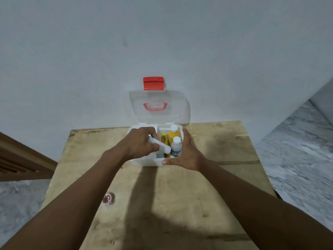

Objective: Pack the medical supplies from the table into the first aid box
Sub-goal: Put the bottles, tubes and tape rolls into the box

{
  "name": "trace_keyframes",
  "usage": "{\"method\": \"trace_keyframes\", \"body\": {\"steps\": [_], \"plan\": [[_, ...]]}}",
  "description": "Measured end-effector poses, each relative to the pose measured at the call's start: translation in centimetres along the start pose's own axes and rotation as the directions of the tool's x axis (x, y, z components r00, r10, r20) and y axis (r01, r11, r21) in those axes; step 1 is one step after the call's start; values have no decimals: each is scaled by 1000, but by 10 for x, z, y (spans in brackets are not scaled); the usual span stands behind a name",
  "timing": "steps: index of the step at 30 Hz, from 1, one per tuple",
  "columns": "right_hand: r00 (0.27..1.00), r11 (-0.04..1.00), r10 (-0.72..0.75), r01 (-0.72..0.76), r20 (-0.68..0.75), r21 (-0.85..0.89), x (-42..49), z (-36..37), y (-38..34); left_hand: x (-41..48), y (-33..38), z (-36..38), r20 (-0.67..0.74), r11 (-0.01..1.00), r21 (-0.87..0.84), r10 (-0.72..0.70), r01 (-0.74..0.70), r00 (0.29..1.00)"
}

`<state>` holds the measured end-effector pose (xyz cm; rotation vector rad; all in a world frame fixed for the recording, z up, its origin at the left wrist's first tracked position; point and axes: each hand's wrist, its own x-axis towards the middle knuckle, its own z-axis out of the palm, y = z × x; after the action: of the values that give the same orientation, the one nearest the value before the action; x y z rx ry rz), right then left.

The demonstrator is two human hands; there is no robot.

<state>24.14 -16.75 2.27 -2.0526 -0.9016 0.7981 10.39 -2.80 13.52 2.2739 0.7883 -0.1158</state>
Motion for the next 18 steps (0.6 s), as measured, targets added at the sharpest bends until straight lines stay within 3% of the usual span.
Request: {"method": "trace_keyframes", "body": {"steps": [7,12,18], "plan": [[999,1000,12,-12,43,-1,1,-3,4,14,18,29,60,975,212,57,-69,997],[987,991,6,16,160,-133,1,-12,8,28,29,42,84,965,254,45,-65,995],[983,991,-1,25,184,-131,2,-15,9,31,32,54,79,975,219,14,-31,997]]}}
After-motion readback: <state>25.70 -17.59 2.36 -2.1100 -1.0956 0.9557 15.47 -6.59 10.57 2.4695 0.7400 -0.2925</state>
